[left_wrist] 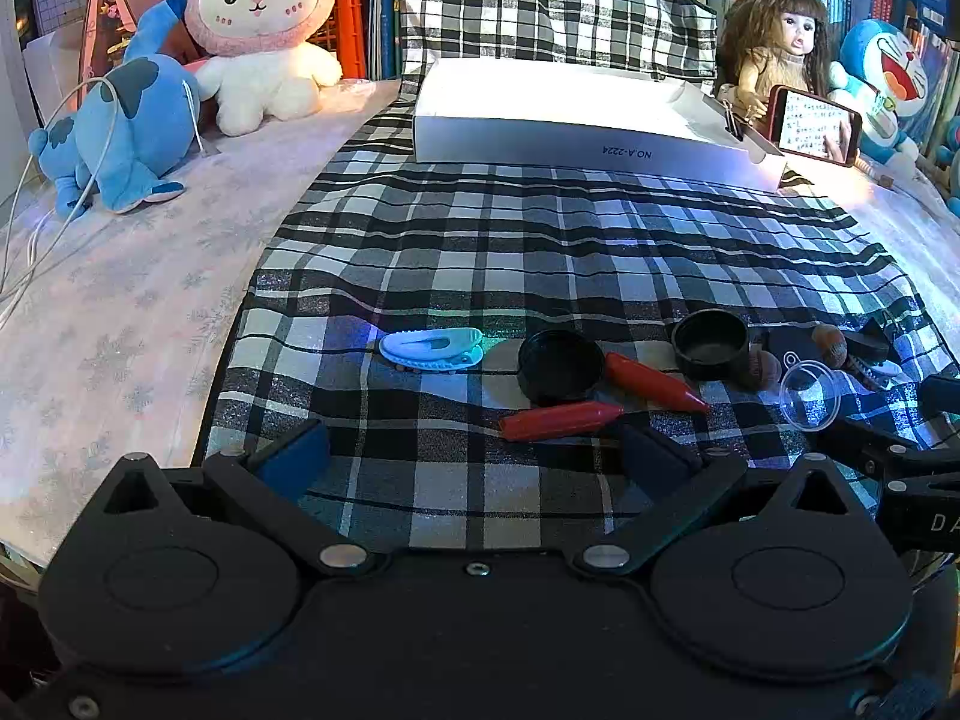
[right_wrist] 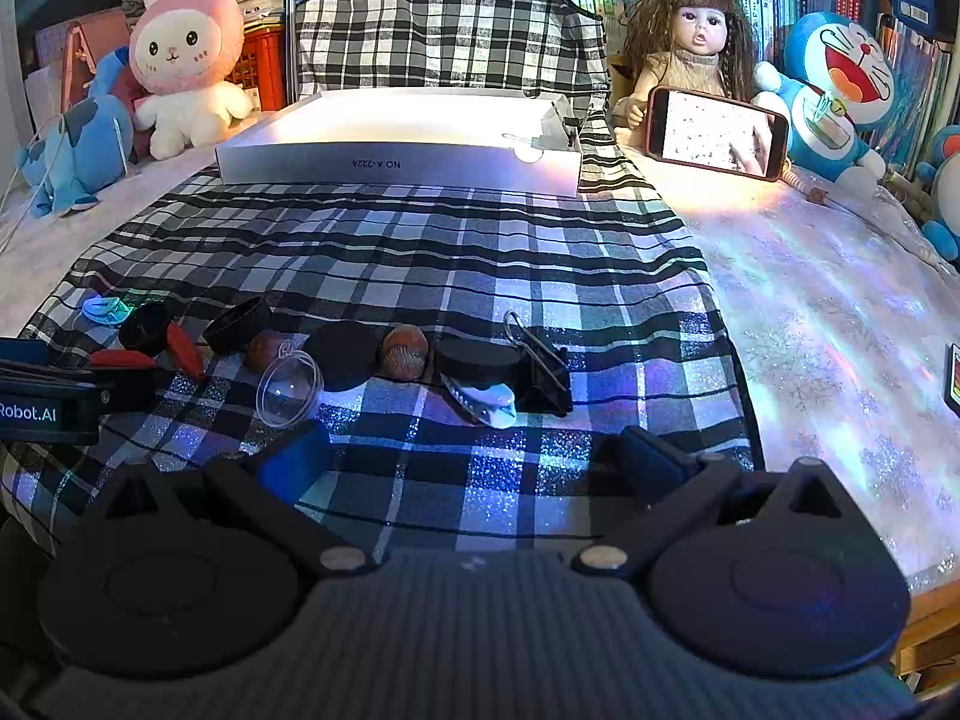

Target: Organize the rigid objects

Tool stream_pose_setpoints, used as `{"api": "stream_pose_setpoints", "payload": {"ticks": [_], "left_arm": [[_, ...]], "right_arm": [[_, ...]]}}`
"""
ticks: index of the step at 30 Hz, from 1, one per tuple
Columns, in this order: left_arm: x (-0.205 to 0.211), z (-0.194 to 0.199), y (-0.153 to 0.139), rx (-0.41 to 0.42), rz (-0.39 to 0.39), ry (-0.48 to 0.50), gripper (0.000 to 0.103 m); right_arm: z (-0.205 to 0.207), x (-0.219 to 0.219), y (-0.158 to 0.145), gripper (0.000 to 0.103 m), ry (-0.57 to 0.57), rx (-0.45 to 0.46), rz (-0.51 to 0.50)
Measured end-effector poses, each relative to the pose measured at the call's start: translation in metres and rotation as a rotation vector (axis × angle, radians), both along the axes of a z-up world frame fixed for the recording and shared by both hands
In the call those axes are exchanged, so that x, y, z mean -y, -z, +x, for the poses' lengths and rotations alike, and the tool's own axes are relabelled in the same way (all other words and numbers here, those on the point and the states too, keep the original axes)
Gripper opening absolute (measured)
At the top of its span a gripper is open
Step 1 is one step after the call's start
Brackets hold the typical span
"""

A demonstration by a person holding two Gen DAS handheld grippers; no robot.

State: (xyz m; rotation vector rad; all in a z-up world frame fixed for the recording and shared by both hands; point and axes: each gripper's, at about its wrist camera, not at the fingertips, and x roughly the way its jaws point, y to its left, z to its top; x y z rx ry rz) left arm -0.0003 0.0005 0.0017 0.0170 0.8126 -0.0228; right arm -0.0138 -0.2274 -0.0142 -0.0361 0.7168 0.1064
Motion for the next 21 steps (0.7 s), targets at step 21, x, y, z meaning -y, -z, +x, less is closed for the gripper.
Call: {"api": "stream_pose_setpoints", "payload": {"ticks": [21], "left_arm": [[0.0007, -0.0018, -0.0029, 0.007, -0.002, 0.0, 0.103]], "right_arm": [[-0.0011, 0.0001, 0.0001, 0.103, -0.001, 0.003, 0.0]]}}
